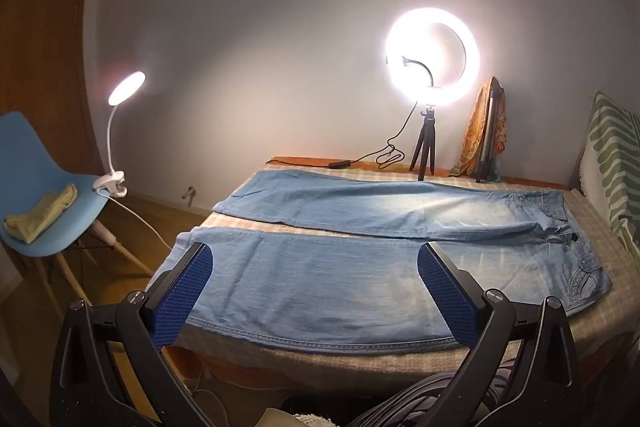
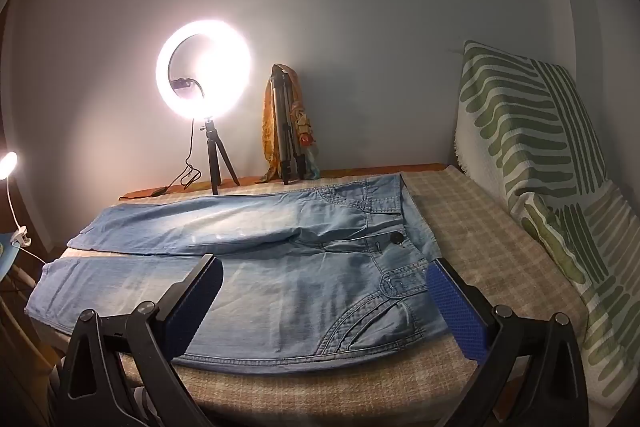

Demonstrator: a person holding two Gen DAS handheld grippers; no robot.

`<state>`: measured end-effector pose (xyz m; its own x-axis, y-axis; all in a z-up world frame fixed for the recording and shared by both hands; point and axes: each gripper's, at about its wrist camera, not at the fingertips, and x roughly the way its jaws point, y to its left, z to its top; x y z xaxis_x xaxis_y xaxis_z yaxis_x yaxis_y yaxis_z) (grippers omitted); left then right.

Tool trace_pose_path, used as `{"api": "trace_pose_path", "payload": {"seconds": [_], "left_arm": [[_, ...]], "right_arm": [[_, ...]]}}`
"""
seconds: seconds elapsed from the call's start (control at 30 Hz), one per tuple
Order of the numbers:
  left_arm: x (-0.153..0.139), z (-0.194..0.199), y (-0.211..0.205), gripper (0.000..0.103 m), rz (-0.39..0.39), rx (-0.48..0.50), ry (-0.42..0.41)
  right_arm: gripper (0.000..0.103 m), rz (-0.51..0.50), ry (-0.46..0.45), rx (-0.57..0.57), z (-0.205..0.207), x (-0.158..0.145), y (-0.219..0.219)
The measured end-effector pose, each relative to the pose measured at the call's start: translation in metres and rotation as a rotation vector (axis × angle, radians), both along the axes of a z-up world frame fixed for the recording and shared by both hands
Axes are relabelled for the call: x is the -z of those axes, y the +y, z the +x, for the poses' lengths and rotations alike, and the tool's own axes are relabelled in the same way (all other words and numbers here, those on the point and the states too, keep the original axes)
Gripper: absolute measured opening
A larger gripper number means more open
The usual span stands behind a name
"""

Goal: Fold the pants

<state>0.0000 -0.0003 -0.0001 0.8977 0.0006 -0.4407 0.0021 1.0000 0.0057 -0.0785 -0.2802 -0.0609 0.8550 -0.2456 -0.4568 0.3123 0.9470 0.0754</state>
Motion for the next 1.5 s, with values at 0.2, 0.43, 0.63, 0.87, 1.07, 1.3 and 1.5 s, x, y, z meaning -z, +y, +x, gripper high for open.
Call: {"api": "trace_pose_path", "payload": {"seconds": [0.2, 0.43, 0.63, 0.87, 1.07, 1.3, 1.5], "left_arm": [[0.001, 0.0, -0.001, 0.102, 0.002, 0.002, 0.001], [0.0, 0.001, -0.001, 0.102, -0.001, -0.001, -0.001], [0.001, 0.001, -0.002, 0.102, 0.002, -0.001, -0.004], [-0.002, -0.001, -0.001, 0.102, 0.007, -0.003, -0.008], [-0.002, -0.002, -0.002, 0.102, 0.004, -0.002, -0.011], [-0.002, -0.002, 0.0, 0.102, -0.003, -0.004, -0.007], [0.0, 0.004, -0.003, 0.102, 0.001, -0.003, -0.011]], "right_arm": [[0.103, 0.0, -0.004, 0.002, 0.001, 0.0, 0.0], [0.103, 0.001, -0.006, -0.002, 0.002, 0.0, 0.001], [0.103, -0.001, -0.007, -0.004, 0.001, 0.0, 0.003], [0.103, 0.003, -0.005, -0.007, 0.002, -0.001, 0.004], [0.103, 0.003, -0.006, -0.007, 0.003, 0.0, 0.004], [0.103, 0.004, -0.003, -0.008, 0.005, 0.0, 0.005], [0.103, 0.003, 0.0, -0.014, 0.013, -0.003, 0.006]]}}
